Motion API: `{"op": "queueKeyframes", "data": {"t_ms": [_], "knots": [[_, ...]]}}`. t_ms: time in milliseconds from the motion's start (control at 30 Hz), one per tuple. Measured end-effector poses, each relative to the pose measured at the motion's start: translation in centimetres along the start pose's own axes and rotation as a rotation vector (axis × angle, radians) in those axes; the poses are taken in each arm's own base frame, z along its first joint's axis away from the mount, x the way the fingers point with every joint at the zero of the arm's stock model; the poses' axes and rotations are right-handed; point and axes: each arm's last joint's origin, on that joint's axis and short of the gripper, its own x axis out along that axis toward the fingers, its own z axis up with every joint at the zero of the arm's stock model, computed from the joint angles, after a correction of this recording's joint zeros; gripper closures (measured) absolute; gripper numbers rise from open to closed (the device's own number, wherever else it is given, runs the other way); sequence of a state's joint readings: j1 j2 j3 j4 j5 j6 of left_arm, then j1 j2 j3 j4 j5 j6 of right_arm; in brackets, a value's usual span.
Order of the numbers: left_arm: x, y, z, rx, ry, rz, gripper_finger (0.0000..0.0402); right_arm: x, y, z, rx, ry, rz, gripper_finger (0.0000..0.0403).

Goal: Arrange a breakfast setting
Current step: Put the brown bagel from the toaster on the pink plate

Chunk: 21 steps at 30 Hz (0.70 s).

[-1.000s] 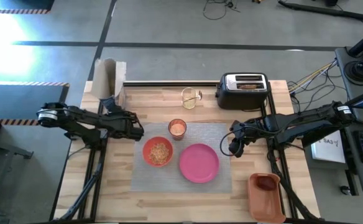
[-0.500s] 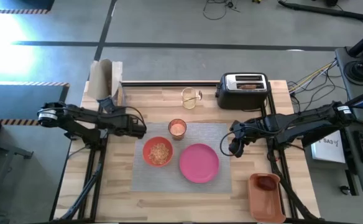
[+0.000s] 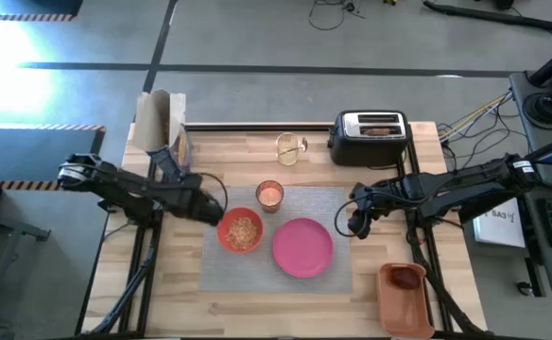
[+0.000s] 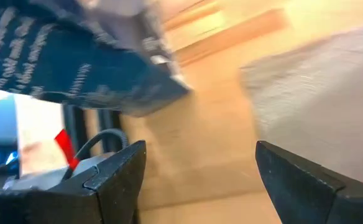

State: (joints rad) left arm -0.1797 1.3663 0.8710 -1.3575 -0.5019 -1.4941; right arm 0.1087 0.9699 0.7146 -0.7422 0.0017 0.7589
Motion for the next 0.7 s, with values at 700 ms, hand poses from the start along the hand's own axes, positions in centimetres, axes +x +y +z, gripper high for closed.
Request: {"op": "queueKeyframes", "data": {"t_ms": [700], "knots": [[-13.4,0.7,-9.1,0.559,-0.885,-0.603,0.0125,0.0,0.0,0.0,0.0,0.0,0.0,0.0266]]}}
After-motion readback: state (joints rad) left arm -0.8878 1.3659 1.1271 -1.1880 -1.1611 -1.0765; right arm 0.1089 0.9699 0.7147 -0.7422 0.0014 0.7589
